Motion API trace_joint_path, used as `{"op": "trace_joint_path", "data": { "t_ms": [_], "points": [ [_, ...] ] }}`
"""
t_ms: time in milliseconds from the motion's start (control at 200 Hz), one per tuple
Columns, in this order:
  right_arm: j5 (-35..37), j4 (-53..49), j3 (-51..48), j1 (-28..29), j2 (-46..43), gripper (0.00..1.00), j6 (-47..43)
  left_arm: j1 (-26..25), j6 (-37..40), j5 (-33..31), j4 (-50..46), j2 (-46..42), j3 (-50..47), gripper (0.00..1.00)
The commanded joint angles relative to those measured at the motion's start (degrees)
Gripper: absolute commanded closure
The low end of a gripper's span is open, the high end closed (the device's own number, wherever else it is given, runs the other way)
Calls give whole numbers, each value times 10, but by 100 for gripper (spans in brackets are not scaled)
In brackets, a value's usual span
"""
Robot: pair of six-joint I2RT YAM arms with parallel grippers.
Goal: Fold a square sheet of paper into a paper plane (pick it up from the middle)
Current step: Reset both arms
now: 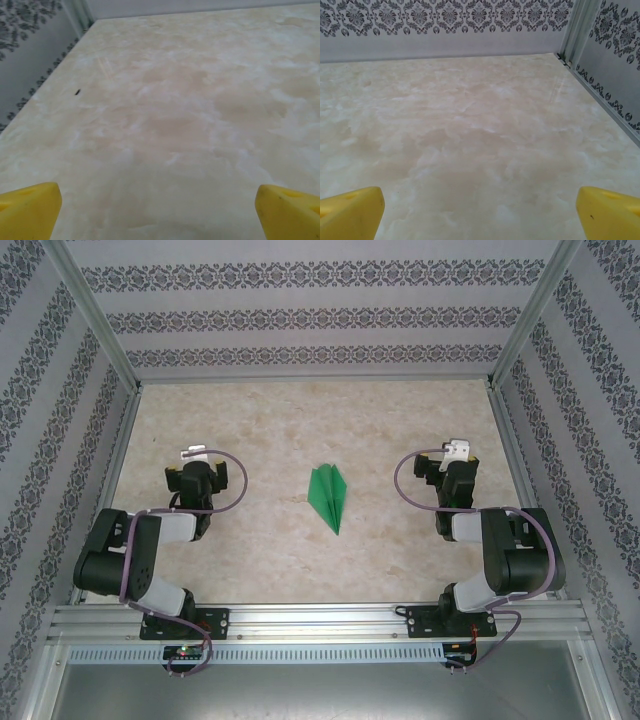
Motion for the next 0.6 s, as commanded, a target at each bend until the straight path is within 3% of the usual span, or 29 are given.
{"op": "trace_joint_path", "data": {
  "t_ms": [0,100,150,200,250,594],
  "points": [
    [-15,9,13,-1,-8,2,7,11,34,71,85,4,-1,0],
    [-16,9,13,-1,-8,2,8,13,39,76,227,41,-51,0],
    [-15,10,13,-1,-8,2,8,14,30,82,152,17,-37,0],
    [-15,10,13,-1,-7,2,8,18,29,73,171,36,-27,0],
    [-15,10,12,-2,-8,2,8,23,22,82,131,23,-21,0],
    [-15,10,13,-2,-8,2,8,23,25,83,146,27,-24,0]
  ]
}}
